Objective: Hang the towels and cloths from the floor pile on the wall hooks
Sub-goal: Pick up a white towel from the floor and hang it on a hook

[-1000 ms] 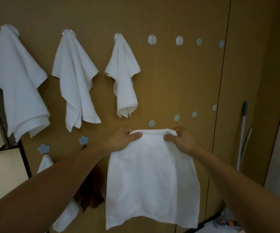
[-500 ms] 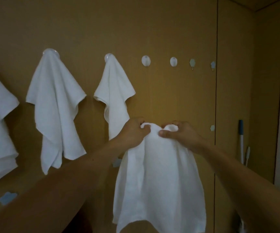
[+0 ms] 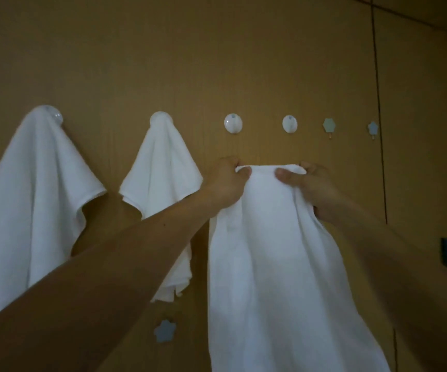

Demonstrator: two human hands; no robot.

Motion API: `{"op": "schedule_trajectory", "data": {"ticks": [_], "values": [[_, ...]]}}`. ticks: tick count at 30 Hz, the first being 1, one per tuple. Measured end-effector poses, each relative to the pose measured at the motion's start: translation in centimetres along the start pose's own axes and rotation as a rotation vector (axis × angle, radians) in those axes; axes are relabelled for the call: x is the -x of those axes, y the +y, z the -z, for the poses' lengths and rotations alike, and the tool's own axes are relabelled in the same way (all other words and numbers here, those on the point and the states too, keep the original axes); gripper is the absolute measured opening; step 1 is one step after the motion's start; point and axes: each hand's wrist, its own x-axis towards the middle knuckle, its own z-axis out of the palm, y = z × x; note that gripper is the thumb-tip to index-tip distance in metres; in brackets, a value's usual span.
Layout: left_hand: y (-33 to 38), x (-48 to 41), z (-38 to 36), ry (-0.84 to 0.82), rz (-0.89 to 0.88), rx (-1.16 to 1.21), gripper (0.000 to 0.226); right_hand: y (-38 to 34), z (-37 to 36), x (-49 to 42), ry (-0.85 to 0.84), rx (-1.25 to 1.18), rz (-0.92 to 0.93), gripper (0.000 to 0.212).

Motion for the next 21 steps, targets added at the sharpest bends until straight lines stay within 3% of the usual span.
{"op": "schedule_trajectory", "data": {"ticks": [13,21], "values": [[-1.8,-15.4,1.5,0.394,-0.04,-0.291,0.023,-1.4,-3.4,-18.2,0.104,-0.013,0.256,0.012],[-2.4,-19.7,2.6,0.457,0.038,-0.55,0.028,-2.1,-5.1,-23.6,0.136,0.159,0.269,0.014]]}}
